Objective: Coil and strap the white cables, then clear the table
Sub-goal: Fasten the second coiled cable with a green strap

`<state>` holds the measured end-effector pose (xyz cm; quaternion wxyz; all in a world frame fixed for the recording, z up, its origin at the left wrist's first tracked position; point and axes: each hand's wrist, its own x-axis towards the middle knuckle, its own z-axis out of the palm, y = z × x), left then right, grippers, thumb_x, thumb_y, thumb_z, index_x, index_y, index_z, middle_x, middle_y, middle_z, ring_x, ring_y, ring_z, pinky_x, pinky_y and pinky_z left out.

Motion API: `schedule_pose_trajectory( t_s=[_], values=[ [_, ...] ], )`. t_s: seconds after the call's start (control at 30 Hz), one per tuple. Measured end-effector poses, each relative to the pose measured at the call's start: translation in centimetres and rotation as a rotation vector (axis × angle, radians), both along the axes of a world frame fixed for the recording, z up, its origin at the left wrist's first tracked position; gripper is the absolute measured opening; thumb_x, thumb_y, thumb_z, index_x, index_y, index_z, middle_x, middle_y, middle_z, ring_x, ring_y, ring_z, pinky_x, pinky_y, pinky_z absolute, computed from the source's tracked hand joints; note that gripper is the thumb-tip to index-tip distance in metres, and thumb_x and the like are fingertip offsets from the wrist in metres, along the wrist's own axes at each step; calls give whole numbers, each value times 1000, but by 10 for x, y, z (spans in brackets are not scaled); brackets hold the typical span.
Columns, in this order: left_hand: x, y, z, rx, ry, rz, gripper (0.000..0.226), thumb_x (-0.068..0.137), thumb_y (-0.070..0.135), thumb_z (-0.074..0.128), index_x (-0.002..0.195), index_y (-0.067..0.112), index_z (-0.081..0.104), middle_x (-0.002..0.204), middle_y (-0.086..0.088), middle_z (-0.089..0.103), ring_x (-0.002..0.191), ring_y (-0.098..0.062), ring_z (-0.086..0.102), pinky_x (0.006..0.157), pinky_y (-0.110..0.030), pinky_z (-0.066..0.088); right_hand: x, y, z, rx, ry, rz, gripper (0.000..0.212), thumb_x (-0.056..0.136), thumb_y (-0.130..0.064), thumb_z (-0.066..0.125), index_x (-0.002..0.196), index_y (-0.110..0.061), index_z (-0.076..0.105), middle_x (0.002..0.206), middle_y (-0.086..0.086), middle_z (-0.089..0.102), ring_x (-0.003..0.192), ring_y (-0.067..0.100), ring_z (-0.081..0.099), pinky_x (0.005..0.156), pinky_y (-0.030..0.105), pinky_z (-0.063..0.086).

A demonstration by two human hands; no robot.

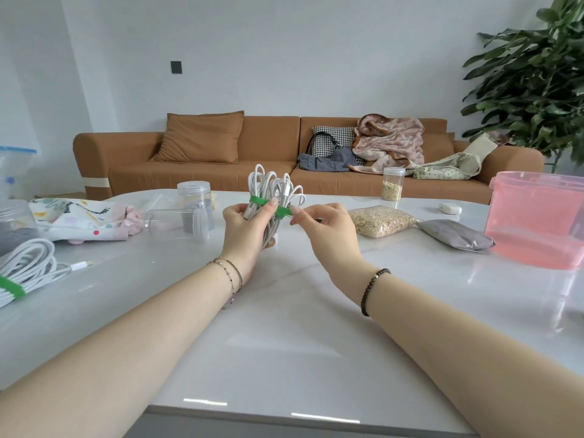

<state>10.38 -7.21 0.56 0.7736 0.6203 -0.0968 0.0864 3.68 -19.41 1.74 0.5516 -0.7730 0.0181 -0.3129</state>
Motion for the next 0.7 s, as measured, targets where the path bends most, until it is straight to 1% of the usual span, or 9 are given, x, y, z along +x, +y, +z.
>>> schedule_pose_trajectory(
  t_s=[0.07,0.1,0.13,0.2,0.27,0.43,0.57,0.63,0.7],
  values=[
    [-1,2,1,-16,-4,8,72,78,48,77,127,3,50,99,-8,66,81,-15,65,57,-27,55,-3,1,0,86,86,66,24,91,-40,68,70,-28,73,89,-5,61,79,9,52,71,24,40],
    [-2,2,1,-19,-10,3,72,76,49,76,126,3,52,96,-7,66,79,-15,64,57,-27,54,-4,2,0,125,125,86,23,91,-38,69,72,-27,74,84,-8,64,74,7,51,70,24,41],
    [-2,2,0,-20,-21,1,68,79,48,75,126,5,53,94,-5,65,79,-15,63,58,-27,54,-5,1,0,167,160,98,22,91,-37,69,74,-25,75,80,-11,64,71,6,50,72,23,42],
    [-4,1,0,-10,-27,7,54,87,43,73,124,11,52,96,-1,64,82,-13,63,61,-28,54,-5,0,1,243,209,116,19,90,-36,71,79,-21,76,79,-11,62,72,8,50,71,25,46],
    [-6,0,0,-8,-20,5,48,90,41,71,123,15,50,100,0,64,87,-13,64,63,-29,55,-5,-1,3,295,241,133,19,90,-35,71,82,-19,76,84,-8,61,77,12,52,67,25,50],
    [-7,-3,1,-10,-4,-30,47,90,41,71,121,13,50,102,-6,66,88,-17,65,61,-29,54,-2,-3,2,347,285,168,20,90,-32,72,80,-16,75,90,-1,60,80,16,55,64,27,55],
    [-7,-2,0,-21,1,-65,51,89,43,71,123,11,51,103,-8,66,89,-19,66,62,-30,54,-3,-3,2,378,277,189,20,91,-30,72,81,-13,74,92,2,59,83,17,55,63,28,58],
    [-9,-2,2,-32,33,-126,54,87,45,71,122,7,54,100,-8,67,85,-19,66,61,-28,54,-4,-3,2,386,272,191,20,91,-29,71,80,-12,73,93,3,60,83,17,55,62,28,59],
    [-13,-2,5,-105,123,-266,42,95,44,63,113,6,62,89,-7,67,76,-16,64,59,-26,55,-5,-3,3,414,261,215,20,91,-27,71,80,-11,72,91,4,62,81,16,56,58,27,58]
  ],
)
